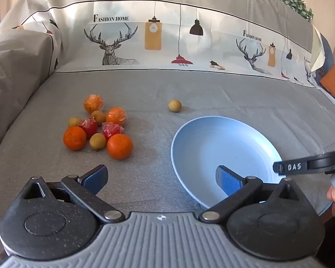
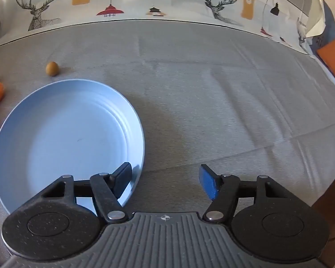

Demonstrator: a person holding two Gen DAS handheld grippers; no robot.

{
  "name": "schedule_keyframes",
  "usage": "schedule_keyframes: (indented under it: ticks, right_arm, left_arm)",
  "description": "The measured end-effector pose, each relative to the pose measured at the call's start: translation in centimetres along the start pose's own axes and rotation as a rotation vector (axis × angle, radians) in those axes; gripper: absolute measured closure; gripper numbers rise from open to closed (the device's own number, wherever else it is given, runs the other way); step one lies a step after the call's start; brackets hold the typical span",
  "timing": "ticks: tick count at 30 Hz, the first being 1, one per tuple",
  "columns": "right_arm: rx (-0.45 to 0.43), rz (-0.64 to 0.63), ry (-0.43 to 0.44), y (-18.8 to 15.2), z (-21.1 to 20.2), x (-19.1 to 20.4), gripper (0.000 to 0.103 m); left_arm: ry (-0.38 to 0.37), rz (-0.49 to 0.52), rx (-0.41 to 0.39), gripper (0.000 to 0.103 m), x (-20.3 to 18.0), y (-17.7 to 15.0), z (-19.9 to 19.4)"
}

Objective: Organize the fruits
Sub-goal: 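Move both tools from the blue plate toward the fruit pile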

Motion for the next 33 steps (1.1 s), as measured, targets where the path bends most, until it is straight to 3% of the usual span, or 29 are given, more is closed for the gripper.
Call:
schedule_keyframes:
  ticks: [4,8,13,27,33]
  right_arm:
    - [-0.062,0.021,0.053,0.6,-1.7,-0.1,0.032]
    - [-0.139,-0.04,0.105,0.7,-3.7,0.8,0.025]
    - [-0.19,-0.094,0.115,0.6,-4.6,2.2,0.016]
    - [-0.298,-0.069,0.109,1.4,-6.1,2.7,0.007]
    - [-0.34,-0.061,0.098,1.5,-6.7,3.1,0.008]
  left_arm:
    - [-0.004,0.009,0.005,0.0,-0.3,-0.1,0.0]
    - [-0.003,0.016,0.01,0.0,-0.4,-0.2,0.0]
    - [-0.007,0.021,0.002,0.0,0.1,-0.5,1.0]
    - [-0.018,0.021,0.01,0.0,-0.3,-0.5,0.9]
    - [-0.02,0.048,-0.067,0.001,-0.8,-0.5,0.1]
Point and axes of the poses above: each gripper's, at about its wrist camera, not at the fingertips, and z roughly the way its jaws point, x to its left, y to its top, the point moved 5 cm from there along z, roughly the way its jaws point, and after that the axes turned 8 degrees about x, right-handed, at the moved point
